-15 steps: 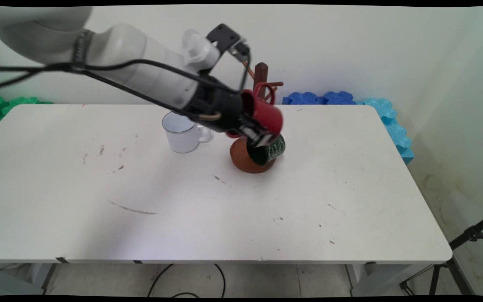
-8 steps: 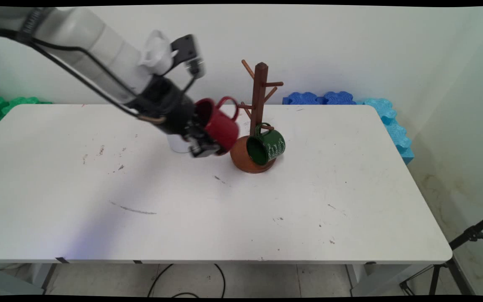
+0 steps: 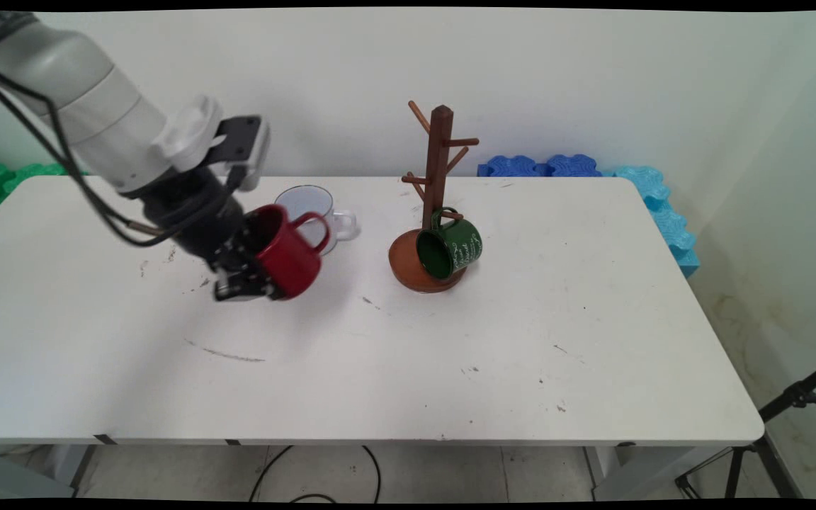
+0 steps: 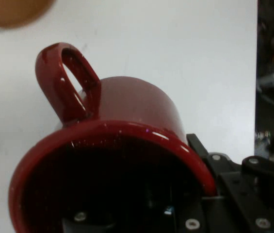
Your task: Place the picked object on the table
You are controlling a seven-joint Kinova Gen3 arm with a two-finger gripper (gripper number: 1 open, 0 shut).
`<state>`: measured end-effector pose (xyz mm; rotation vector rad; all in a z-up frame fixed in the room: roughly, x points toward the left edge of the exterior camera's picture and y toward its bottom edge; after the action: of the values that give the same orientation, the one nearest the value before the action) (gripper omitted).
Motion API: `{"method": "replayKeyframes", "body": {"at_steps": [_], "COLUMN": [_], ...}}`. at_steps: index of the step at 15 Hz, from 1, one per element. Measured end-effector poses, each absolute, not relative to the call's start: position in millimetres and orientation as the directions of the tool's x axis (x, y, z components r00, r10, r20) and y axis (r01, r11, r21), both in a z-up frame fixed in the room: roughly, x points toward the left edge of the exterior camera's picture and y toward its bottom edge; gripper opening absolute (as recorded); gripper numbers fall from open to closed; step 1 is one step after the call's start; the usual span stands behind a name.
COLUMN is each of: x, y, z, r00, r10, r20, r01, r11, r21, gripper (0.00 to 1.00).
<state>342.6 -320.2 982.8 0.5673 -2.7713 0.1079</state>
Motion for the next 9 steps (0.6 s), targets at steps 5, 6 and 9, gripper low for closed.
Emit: {"method": "replayKeyframes", "body": {"at_steps": [5, 6, 9], "x": [361.7, 364.0, 368.6], "y": [-318.9, -320.0, -323.3], "z": [951.5, 944.9, 922.0], "r00": [-0.921, -0.927, -0.944], "r10": [-0.324, -0.315, -0.283], "r20": [0.217, 0.205, 0.17], "r01": [-0.329, -0.319, -0.284], "r11": [0.944, 0.948, 0.959], "r21": [0.015, 0.016, 0.022], "gripper": [0.0, 0.0, 0.0]}}
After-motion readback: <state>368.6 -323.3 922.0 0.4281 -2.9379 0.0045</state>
